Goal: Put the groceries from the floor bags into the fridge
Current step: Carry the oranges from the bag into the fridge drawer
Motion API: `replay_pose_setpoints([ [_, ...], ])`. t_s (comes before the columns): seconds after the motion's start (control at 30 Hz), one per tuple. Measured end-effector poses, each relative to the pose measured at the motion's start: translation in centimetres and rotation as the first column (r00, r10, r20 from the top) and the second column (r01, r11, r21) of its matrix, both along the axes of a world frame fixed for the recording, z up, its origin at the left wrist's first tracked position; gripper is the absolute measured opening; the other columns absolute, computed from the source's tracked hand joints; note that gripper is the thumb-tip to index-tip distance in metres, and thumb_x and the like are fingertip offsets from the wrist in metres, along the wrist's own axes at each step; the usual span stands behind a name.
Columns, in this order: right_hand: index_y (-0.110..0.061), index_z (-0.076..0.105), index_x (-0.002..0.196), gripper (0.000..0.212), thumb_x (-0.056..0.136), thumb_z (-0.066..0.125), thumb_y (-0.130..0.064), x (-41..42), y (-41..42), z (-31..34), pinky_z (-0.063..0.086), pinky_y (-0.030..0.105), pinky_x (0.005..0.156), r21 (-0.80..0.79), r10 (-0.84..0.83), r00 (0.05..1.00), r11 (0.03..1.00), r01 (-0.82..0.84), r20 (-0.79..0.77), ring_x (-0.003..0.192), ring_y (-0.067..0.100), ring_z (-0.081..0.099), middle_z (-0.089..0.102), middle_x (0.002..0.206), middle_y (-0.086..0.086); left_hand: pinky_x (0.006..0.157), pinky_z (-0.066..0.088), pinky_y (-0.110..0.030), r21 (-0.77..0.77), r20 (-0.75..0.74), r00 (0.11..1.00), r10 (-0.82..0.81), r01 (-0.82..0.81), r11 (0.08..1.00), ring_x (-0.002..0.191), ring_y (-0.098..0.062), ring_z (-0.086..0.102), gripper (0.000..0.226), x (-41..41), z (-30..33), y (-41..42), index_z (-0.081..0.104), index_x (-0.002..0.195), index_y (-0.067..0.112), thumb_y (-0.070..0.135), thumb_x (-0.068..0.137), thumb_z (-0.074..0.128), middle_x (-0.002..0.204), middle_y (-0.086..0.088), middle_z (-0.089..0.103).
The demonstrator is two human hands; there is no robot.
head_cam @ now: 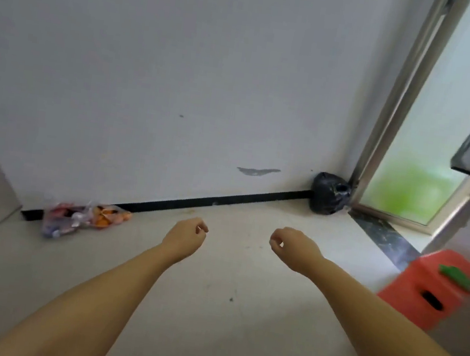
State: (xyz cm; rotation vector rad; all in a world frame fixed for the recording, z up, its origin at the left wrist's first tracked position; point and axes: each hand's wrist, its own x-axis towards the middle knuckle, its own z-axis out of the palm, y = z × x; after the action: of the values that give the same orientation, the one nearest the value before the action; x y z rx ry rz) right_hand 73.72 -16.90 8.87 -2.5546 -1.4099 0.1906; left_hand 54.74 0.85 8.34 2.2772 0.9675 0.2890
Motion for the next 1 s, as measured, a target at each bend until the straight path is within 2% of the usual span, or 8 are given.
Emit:
replay_pose_setpoints([
  [0.13, -0.015, 0.063, 0.110, 0.032, 0.098, 0.040, -0.033, -4.3, 9.1, -2.0, 0.048, 0.032, 0.081, -0.083, 0.147, 0.988, 0.985, -0.150, -0.040, 0.096, 0.022, 0.058, 0.060, 0.110, 0.004, 0.076, 0.047, -0.028, -0.042, -0.047, 0.986, 0.160, -0.162, 0.986, 0.089, -0.020, 0.058, 0.025, -6.2, -2.6, 7.5, 0.064, 0.105, 0.014, 0.012, 0.093, 0.041, 0.107, -0.007, 0.064],
  [0.23, -0.011, 0.063, 0.106, 0.033, 0.098, 0.039, -0.032, -5.0, 15.0, -3.2, 0.051, 0.036, 0.082, -0.154, 0.221, 0.974, 0.962, -0.227, -0.052, 0.094, 0.023, 0.059, 0.063, 0.107, 0.006, 0.079, 0.047, -0.030, -0.085, -0.079, 0.970, 0.229, -0.235, 0.968, 0.091, -0.021, 0.058, 0.026, -8.4, -4.6, 12.0, 0.064, 0.104, 0.011, 0.011, 0.094, 0.041, 0.108, -0.009, 0.064],
  [0.53, -0.011, 0.063, 0.107, 0.033, 0.098, 0.039, -0.032, -2.5, 36.5, -4.7, 0.050, 0.037, 0.084, -0.259, 0.378, 0.922, 0.885, -0.388, -0.090, 0.096, 0.026, 0.060, 0.064, 0.107, 0.007, 0.083, 0.044, -0.032, -0.111, -0.093, 0.926, 0.365, -0.374, 0.921, 0.100, -0.026, 0.059, 0.025, -7.8, -5.3, 28.9, 0.065, 0.104, 0.007, 0.013, 0.094, 0.043, 0.111, -0.012, 0.064],
  [0.7, -0.010, 0.062, 0.095, 0.030, 0.096, 0.040, -0.030, -4.3, 49.3, -5.6, 0.047, 0.036, 0.075, -0.282, 0.495, 0.860, 0.814, -0.508, -0.121, 0.088, 0.028, 0.060, 0.065, 0.100, 0.009, 0.087, 0.044, -0.031, -0.121, -0.110, 0.887, 0.449, -0.460, 0.880, 0.103, -0.025, 0.059, 0.025, -9.5, -6.4, 37.2, 0.065, 0.107, 0.011, 0.013, 0.094, 0.044, 0.113, -0.010, 0.065],
  [0.8, -0.012, 0.056, 0.086, 0.025, 0.097, 0.040, -0.029, -6.4, 56.2, -6.7, 0.040, 0.032, 0.067, -0.303, 0.570, 0.811, 0.756, -0.581, -0.132, 0.082, 0.024, 0.053, 0.060, 0.094, 0.005, 0.089, 0.045, -0.031, -0.124, -0.166, 0.855, 0.491, -0.512, 0.850, 0.103, -0.025, 0.060, 0.025, -11.8, -7.7, 42.8, 0.067, 0.105, 0.011, 0.013, 0.093, 0.045, 0.113, -0.009, 0.066],
  [0.87, -0.012, 0.055, 0.086, 0.025, 0.097, 0.040, -0.029, -7.9, 60.9, -7.5, 0.037, 0.030, 0.064, -0.320, 0.589, 0.794, 0.730, -0.604, -0.153, 0.080, 0.021, 0.049, 0.055, 0.090, 0.003, 0.090, 0.044, -0.030, -0.114, -0.170, 0.835, 0.523, -0.544, 0.831, 0.105, -0.026, 0.059, 0.025, -13.3, -8.4, 47.2, 0.067, 0.106, 0.010, 0.012, 0.093, 0.046, 0.114, -0.010, 0.066],
  [0.93, -0.010, 0.059, 0.091, 0.028, 0.097, 0.040, -0.029, -8.9, 65.7, -8.5, 0.040, 0.033, 0.070, -0.323, 0.589, 0.791, 0.725, -0.608, -0.166, 0.082, 0.022, 0.052, 0.057, 0.091, 0.004, 0.088, 0.043, -0.030, -0.112, -0.187, 0.830, 0.525, -0.549, 0.828, 0.105, -0.027, 0.059, 0.025, -14.5, -9.2, 51.8, 0.066, 0.108, 0.008, 0.012, 0.094, 0.045, 0.113, -0.011, 0.065],
  [1.0, -0.013, 0.055, 0.081, 0.027, 0.096, 0.040, -0.028, -9.8, 70.5, -9.7, 0.040, 0.033, 0.071, -0.308, 0.566, 0.804, 0.744, -0.593, -0.180, 0.080, 0.023, 0.052, 0.058, 0.089, 0.004, 0.084, 0.044, -0.030, -0.107, -0.200, 0.834, 0.514, -0.540, 0.835, 0.102, -0.029, 0.060, 0.025, -15.7, -10.1, 56.6, 0.064, 0.109, 0.005, 0.012, 0.095, 0.045, 0.113, -0.015, 0.064],
])
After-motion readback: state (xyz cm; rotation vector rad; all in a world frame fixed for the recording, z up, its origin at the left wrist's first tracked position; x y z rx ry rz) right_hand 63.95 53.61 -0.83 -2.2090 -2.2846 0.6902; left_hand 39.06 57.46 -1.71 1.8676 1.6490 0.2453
